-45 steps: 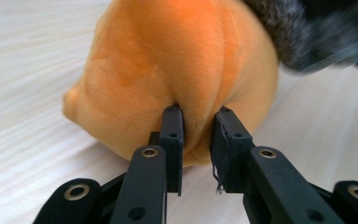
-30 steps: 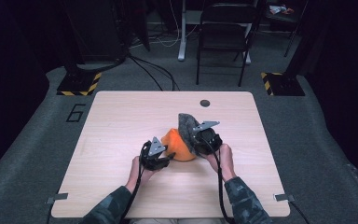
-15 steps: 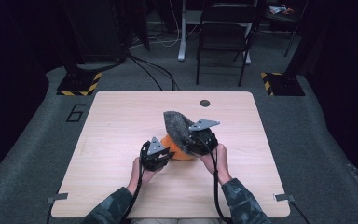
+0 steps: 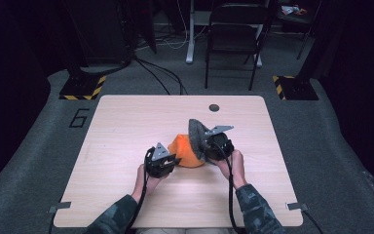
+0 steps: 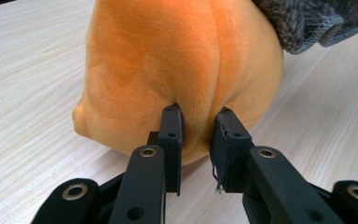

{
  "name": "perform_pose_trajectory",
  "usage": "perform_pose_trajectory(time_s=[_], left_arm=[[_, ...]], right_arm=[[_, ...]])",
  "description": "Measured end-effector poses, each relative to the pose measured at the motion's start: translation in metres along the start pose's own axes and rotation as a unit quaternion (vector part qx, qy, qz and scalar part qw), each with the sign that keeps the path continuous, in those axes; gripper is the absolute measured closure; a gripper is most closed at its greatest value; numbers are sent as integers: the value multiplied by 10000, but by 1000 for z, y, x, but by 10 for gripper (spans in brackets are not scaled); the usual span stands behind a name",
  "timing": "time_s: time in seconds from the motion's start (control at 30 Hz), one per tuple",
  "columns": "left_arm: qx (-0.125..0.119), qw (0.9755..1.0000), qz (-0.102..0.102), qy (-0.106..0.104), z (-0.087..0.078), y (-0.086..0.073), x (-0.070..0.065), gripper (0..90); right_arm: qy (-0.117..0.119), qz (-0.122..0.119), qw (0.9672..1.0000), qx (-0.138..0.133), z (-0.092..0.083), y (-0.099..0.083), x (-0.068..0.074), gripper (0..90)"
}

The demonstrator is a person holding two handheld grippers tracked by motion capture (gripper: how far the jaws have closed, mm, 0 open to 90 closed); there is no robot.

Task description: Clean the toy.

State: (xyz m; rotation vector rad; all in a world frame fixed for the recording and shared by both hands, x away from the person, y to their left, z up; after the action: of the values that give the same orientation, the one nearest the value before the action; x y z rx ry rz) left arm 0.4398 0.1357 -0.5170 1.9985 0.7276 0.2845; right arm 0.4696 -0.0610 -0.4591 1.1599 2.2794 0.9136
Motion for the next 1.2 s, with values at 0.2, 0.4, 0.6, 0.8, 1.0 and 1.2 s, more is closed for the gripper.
perform_pose_trajectory(time_s=[0.2, 0.4, 0.6, 0.8, 1.0, 1.2], left_arm=[[-21, 10000, -6, -14, 0, 0, 1, 749], [-48, 10000, -22, -28, 0, -1, 1, 751], [-18, 10000, -50, -52, -1, -2, 2, 752], [-72, 9999, -78, -46, -1, -3, 5, 751], [-77, 9998, -204, -32, -2, -5, 10, 751], [-64, 9998, -205, -4, -3, -5, 10, 746]], right_arm=[[-73, 106, 9997, 188, 6, -8, -14, 721], [-132, 328, 9986, 402, 17, -19, -28, 722], [-248, 437, 9945, 919, 35, -38, -42, 723], [-327, 477, 9936, 968, 36, -38, -47, 730], [-200, 634, 9978, 74, -3, -9, -42, 736], [412, 378, 9984, -22, -1, -1, -15, 735]])
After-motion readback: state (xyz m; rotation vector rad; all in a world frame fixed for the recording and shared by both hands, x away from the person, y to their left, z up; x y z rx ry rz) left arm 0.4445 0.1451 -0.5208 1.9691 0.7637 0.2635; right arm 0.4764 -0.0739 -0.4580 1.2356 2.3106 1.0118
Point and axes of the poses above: each handheld gripper's, and its own axes: z roughly forward along the jaws, y roughly out of its top, x roughly to its left, the point moved 4 cm from there along z, roughly forward along the jaws, and after that the axes turned 7 degrees about -y, right-handed, at the moved point
